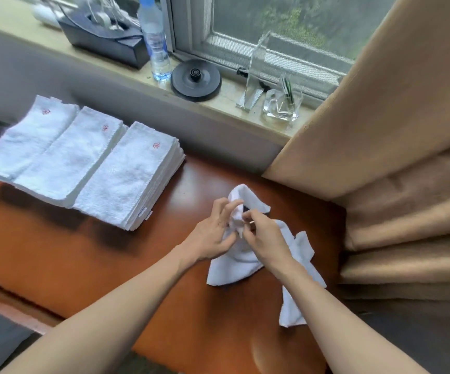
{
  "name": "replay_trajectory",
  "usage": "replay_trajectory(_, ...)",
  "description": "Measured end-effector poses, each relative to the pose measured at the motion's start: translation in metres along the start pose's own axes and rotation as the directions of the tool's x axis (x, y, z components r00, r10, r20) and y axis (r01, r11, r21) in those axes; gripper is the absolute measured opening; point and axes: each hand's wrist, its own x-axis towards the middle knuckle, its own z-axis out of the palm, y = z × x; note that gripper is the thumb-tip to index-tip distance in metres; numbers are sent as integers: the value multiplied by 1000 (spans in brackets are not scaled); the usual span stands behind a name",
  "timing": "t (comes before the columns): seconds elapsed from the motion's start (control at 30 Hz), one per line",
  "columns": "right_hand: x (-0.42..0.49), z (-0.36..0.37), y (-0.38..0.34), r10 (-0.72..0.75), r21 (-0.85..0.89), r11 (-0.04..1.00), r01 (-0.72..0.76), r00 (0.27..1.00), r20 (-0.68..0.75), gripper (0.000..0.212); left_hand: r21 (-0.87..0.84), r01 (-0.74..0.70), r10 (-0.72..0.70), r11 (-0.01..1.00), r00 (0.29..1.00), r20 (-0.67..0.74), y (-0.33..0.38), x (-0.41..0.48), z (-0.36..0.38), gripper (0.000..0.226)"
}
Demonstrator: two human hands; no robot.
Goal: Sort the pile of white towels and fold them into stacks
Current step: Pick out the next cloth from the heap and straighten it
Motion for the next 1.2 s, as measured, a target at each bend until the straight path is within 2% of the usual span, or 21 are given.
replay_trajectory(0.07,-6,-25,-13,-88,-33,996,87,995,-56,15,80,5,-5,997,1000,7,23,4,-15,64)
replay_trajectory(0.13,-13,-51,-27,-143,-46,989,139,985,-100,16,111,-7,10,994,1000,-24,48,9,-32,44)
replay_trajectory(0.23,-27,-86,-44,-193,-58,981,187,975,-112,19,115,26,-11,993,992,-129,86,7,-48,22)
replay_trajectory(0.3,-39,-105,-54,-241,-50,970,237,960,-139,19,114,45,-19,993,975,-220,114,2,-51,15)
replay_trajectory(0.57,-96,-170,-69,-325,44,932,359,884,-336,17,44,42,-20,998,907,-421,223,-22,-68,12)
replay_trajectory(0.7,-123,-201,-72,-272,122,935,332,896,-351,11,37,54,-29,998,877,-480,268,-37,-80,9)
replay_trajectory(0.87,-155,-235,-71,-317,-2,941,337,882,-349,11,64,23,15,998,841,-541,312,-51,-88,7)
replay_trajectory(0.97,-175,-257,-71,-334,-77,941,329,874,-353,8,77,69,-20,995,861,-508,323,-61,-90,4)
replay_trajectory(1.1,-197,-289,-79,-373,-151,928,341,848,-377,13,197,76,30,977,875,-484,341,-73,-102,22)
replay_trajectory(1.2,-210,-306,-86,-431,-220,900,377,846,-313,8,286,113,47,952,867,-496,356,-76,-106,18)
